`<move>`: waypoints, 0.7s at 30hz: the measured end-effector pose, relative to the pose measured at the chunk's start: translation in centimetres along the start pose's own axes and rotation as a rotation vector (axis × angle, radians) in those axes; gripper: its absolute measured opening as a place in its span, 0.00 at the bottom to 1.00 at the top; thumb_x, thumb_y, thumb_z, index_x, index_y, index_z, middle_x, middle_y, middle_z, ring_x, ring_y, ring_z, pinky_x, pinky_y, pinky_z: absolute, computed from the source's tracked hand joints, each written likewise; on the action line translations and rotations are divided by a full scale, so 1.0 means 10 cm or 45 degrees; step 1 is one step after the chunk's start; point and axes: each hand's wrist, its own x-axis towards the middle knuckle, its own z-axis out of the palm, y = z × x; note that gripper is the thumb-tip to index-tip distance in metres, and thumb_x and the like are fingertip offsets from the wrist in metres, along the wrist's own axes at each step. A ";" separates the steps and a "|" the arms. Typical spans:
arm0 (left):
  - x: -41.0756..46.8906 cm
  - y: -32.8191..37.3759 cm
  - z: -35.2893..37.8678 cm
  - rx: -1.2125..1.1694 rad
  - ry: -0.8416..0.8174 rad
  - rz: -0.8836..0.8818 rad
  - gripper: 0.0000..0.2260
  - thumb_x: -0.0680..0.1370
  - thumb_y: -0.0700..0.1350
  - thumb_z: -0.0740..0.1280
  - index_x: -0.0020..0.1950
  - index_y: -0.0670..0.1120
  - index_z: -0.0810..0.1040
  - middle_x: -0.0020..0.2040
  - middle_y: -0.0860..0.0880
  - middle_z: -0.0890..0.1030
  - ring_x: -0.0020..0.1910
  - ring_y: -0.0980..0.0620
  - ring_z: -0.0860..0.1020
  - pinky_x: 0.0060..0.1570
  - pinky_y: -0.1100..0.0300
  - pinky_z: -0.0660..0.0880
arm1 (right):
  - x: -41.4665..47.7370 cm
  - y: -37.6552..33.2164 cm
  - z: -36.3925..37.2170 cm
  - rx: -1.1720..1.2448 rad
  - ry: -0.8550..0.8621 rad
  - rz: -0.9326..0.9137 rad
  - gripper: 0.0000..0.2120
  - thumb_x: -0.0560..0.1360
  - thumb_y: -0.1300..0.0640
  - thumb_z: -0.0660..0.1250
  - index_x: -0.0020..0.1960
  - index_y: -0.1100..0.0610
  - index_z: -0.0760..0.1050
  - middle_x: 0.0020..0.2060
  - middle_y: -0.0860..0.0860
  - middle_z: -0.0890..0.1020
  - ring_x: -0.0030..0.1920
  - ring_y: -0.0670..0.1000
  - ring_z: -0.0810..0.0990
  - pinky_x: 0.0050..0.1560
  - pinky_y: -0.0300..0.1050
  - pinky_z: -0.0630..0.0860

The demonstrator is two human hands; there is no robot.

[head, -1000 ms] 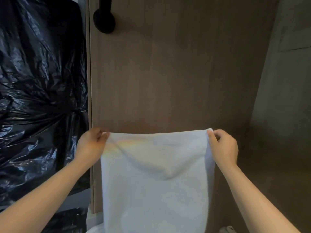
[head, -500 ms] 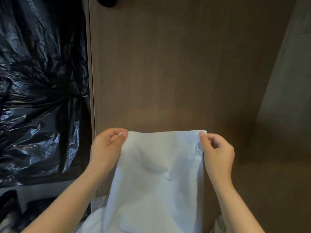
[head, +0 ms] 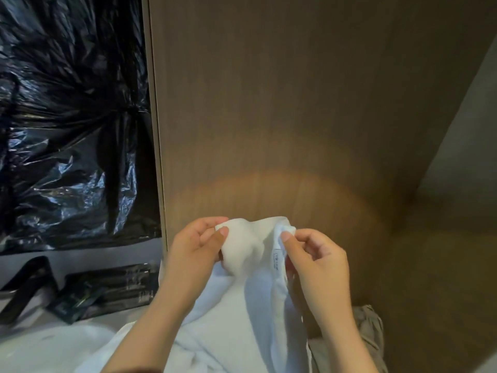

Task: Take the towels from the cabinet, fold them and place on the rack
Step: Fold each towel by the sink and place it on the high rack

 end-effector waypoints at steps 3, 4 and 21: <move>-0.12 0.05 0.01 -0.005 -0.069 0.046 0.06 0.79 0.38 0.65 0.53 0.44 0.81 0.39 0.53 0.84 0.32 0.63 0.78 0.31 0.72 0.73 | -0.09 -0.05 0.10 0.030 -0.121 0.007 0.06 0.73 0.56 0.73 0.39 0.56 0.81 0.30 0.60 0.78 0.28 0.51 0.73 0.29 0.40 0.72; -0.16 0.07 0.01 -0.004 -0.087 0.058 0.06 0.79 0.38 0.65 0.53 0.44 0.81 0.40 0.54 0.84 0.32 0.63 0.78 0.31 0.72 0.73 | -0.11 -0.07 0.12 0.022 -0.148 -0.011 0.05 0.73 0.56 0.73 0.39 0.55 0.81 0.29 0.58 0.78 0.28 0.51 0.73 0.30 0.40 0.73; -0.36 0.12 -0.11 -0.139 -0.344 -0.002 0.08 0.80 0.36 0.63 0.54 0.42 0.81 0.42 0.46 0.86 0.41 0.49 0.84 0.39 0.66 0.79 | -0.13 -0.10 0.12 0.085 -0.484 0.016 0.11 0.77 0.64 0.68 0.56 0.53 0.81 0.34 0.55 0.82 0.32 0.49 0.81 0.36 0.37 0.78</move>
